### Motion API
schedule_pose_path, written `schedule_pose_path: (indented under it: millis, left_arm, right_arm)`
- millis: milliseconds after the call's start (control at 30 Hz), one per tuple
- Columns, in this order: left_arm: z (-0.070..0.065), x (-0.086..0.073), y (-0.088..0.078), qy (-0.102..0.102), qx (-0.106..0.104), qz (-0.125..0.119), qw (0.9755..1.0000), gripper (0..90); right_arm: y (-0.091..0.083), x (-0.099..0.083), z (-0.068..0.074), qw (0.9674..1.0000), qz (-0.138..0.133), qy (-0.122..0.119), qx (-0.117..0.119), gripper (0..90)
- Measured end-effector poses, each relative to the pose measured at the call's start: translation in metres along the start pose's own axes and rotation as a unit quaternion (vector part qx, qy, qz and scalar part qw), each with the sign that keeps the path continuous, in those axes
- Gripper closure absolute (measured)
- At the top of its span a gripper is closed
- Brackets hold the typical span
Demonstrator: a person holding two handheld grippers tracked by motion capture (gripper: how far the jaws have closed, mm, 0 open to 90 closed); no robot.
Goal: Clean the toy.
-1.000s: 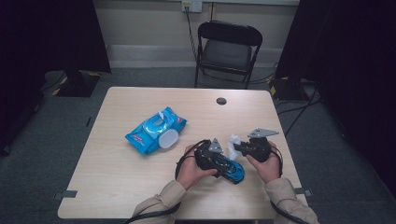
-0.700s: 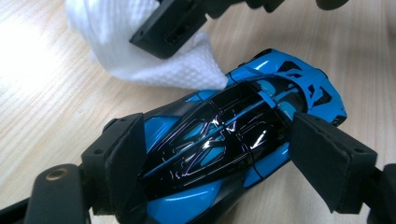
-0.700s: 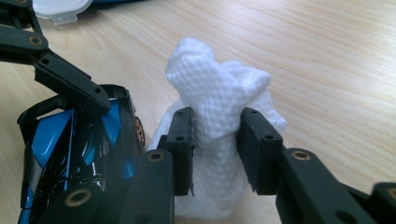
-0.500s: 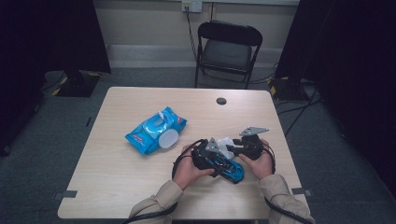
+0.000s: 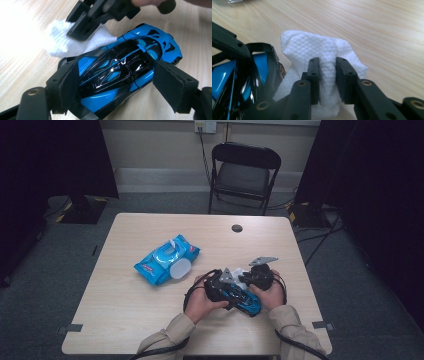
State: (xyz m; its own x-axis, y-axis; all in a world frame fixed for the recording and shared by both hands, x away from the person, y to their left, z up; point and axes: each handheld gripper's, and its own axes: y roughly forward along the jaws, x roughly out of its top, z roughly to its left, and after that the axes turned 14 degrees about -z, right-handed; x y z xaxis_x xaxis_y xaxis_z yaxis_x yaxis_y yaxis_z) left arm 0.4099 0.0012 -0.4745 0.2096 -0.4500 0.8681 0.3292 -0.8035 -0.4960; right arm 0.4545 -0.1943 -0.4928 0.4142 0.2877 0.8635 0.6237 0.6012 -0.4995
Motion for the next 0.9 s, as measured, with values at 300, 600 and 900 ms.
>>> schedule_pose_path:
  millis: [300, 600, 900]
  left_arm:
    - [0.000, -0.003, 0.007, 0.009, 0.008, -0.008, 0.9999, 21.7]
    - [-0.001, -0.004, 0.007, 0.009, 0.010, -0.012, 0.9998, 21.7]
    - [-0.002, -0.004, 0.006, 0.009, 0.014, -0.011, 0.9998, 21.8]
  right_arm:
    - [0.014, 0.005, 0.012, 0.9981, 0.002, 0.010, 0.061, 82.8]
    - [0.002, -0.004, 0.002, 0.9950, -0.002, 0.032, 0.095, 83.3]
    - [-0.018, -0.013, -0.003, 0.9953, 0.003, 0.020, 0.094, 83.4]
